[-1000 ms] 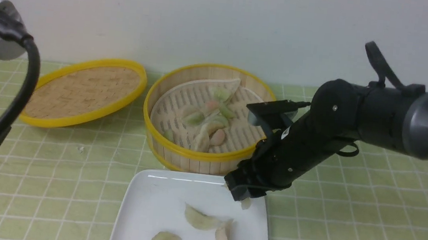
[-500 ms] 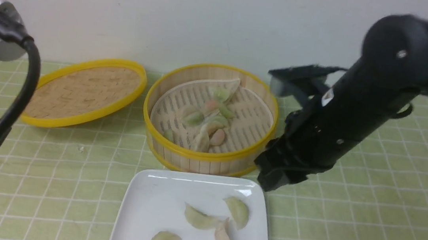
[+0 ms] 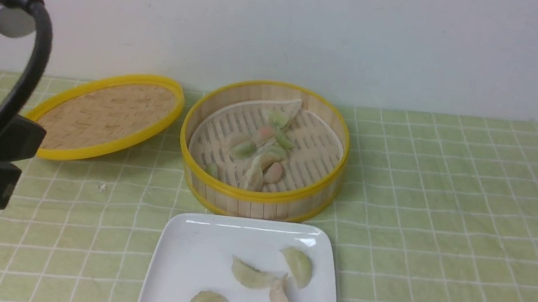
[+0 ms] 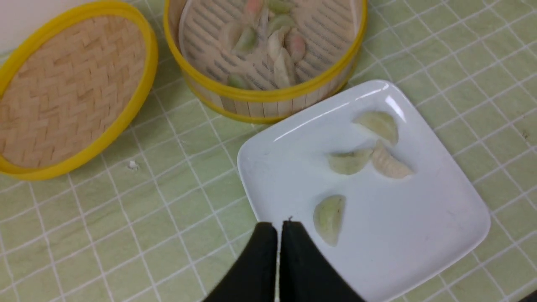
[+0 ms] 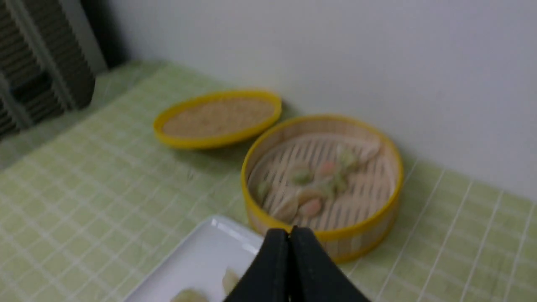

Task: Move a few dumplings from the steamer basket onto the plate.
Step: Use the right arm to put the dumpling into the plate

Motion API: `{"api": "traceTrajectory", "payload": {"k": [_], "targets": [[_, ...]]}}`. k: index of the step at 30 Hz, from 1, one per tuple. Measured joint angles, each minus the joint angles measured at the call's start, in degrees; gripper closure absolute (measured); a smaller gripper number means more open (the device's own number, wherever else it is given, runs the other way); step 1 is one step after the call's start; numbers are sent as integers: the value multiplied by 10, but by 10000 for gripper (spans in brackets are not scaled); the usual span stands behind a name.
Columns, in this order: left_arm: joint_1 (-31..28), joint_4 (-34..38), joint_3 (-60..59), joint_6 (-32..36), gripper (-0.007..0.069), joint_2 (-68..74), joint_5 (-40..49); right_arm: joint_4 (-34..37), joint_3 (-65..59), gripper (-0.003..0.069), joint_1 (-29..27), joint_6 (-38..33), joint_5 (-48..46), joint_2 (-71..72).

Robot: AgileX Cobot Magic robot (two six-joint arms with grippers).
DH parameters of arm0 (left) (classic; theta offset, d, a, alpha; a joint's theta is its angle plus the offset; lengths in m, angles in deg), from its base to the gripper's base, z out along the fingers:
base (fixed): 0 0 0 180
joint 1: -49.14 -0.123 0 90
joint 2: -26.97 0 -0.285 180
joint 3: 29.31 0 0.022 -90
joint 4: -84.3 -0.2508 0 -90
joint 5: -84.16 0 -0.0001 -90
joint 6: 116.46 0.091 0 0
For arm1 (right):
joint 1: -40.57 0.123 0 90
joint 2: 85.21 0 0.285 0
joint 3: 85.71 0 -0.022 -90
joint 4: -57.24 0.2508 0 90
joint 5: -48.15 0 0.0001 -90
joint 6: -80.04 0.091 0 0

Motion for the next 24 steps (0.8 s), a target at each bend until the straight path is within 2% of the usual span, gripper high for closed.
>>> {"api": "traceTrajectory", "payload": {"k": [4,10,16,24], "targets": [[0,1,0,0,631,0,-13,-39,-136,673,0,24,95,174],[0,2,-1,0,631,0,-38,-107,-239,673,0,91,142,346],[0,15,-5,1,631,-1,-67,-164,-255,673,0,165,151,362],[0,24,-30,3,631,-93,-98,-173,-255,673,0,178,153,362]]}}
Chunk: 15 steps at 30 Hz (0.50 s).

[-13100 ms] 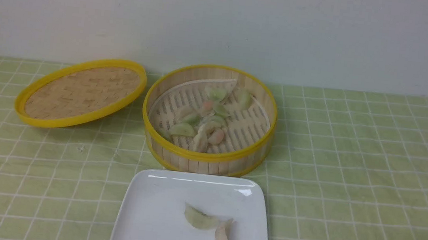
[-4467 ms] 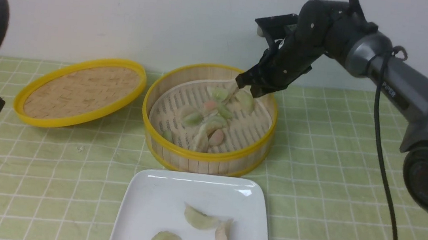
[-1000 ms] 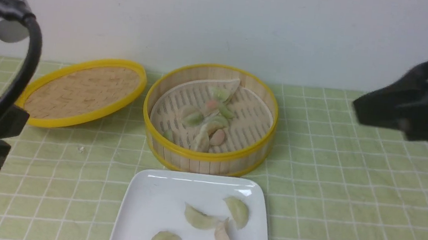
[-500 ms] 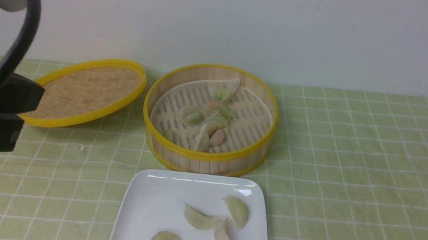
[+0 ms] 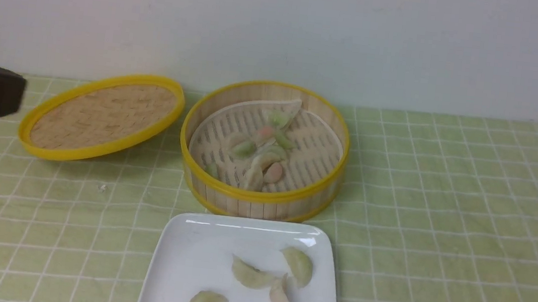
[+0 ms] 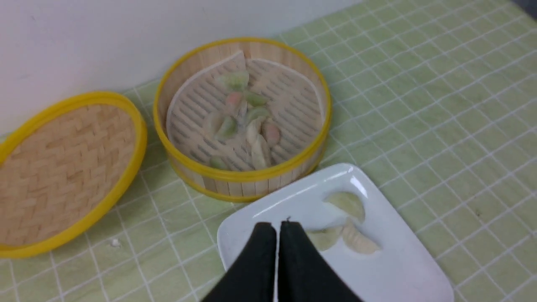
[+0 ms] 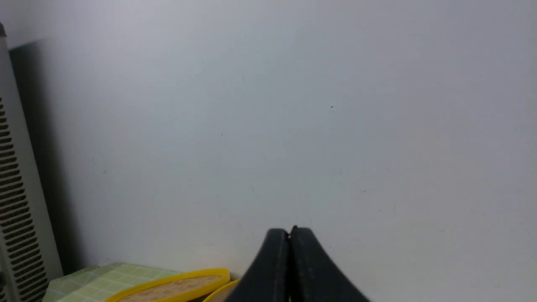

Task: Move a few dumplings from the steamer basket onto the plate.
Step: Use the right arm to put the dumpling into the plate

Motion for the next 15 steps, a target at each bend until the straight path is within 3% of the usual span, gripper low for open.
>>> {"api": "traceTrajectory", "payload": {"k": [9,15], "targets": [[0,10,-103,-2,631,-139,-100,0,0,673,0,1,0,0],[0,27,-128,-2,631,-159,-92,0,0,673,0,1,0,0]]}}
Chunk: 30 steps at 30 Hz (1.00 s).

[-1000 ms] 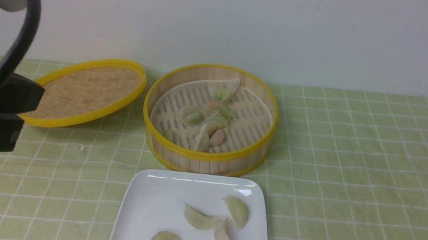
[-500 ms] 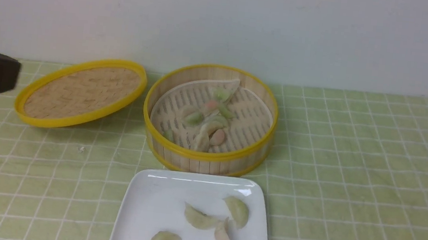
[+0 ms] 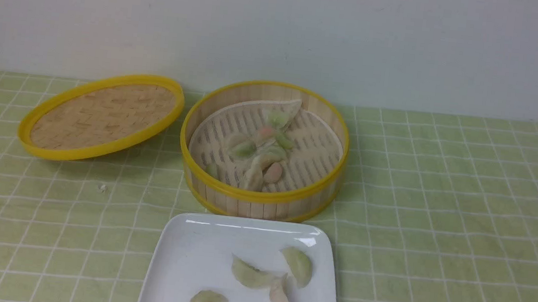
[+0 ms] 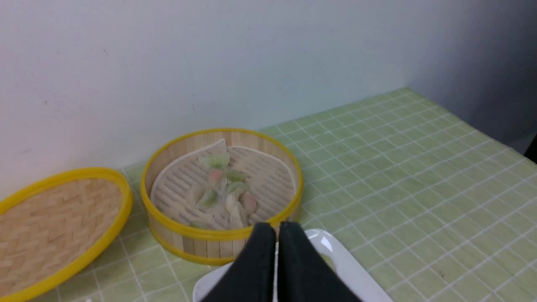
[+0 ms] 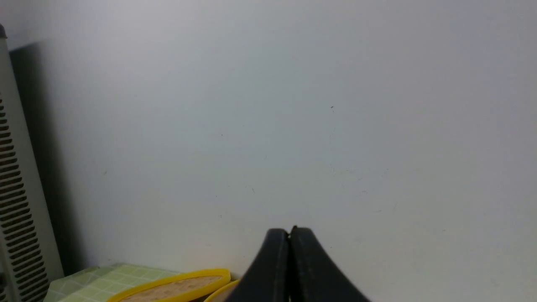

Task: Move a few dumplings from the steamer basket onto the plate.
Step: Use the right arm to put the dumpling into the plate

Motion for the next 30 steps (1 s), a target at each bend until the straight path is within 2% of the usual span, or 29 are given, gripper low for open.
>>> {"api": "traceTrajectory", "payload": {"k": [14,18,21,22,26,30], "targets": [[0,2,-2,2,630,-1,17,0,0,673,0,-1,0,0],[-6,3,-19,26,630,-12,-9,0,0,673,0,0,0,0],[-41,6,-65,51,630,-34,-59,0,0,673,0,0,0,0],[-76,6,-111,59,630,-54,-93,0,0,673,0,0,0,0],[-153,7,-223,59,630,-101,-174,0,0,673,0,0,0,0],[-220,7,-338,59,630,-154,-217,0,0,673,0,-1,1,0]]}}
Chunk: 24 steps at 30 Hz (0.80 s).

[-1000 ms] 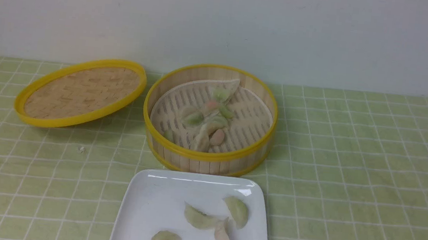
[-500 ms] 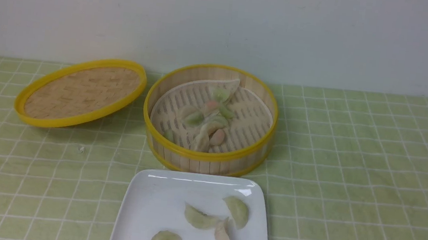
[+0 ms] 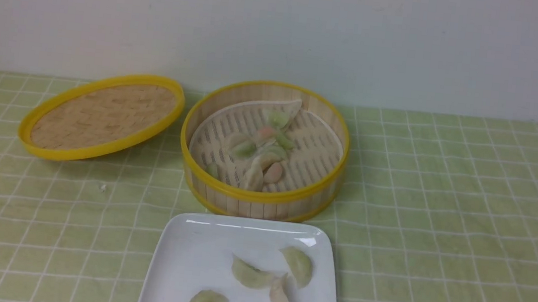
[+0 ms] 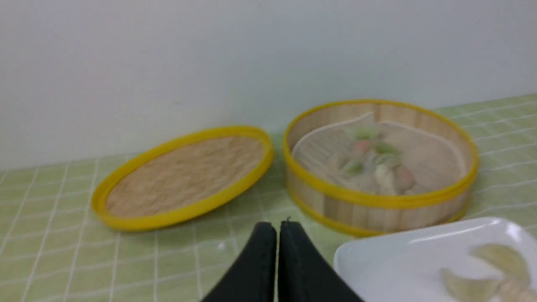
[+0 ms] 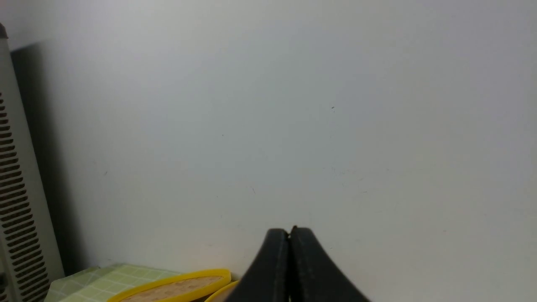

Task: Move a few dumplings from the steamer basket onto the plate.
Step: Use the right arm to put the dumpling into the plate

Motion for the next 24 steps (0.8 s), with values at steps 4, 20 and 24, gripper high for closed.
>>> {"api": "traceTrajectory", "payload": {"k": [4,20,24], "targets": [[-35,-1,-90,0,630,-48,-7,0,0,673,0,0,1,0],[-79,-3,-205,3,630,-112,-26,0,0,673,0,1,1,0],[-79,-3,-205,0,630,-112,-26,0,0,673,0,1,1,0]]}}
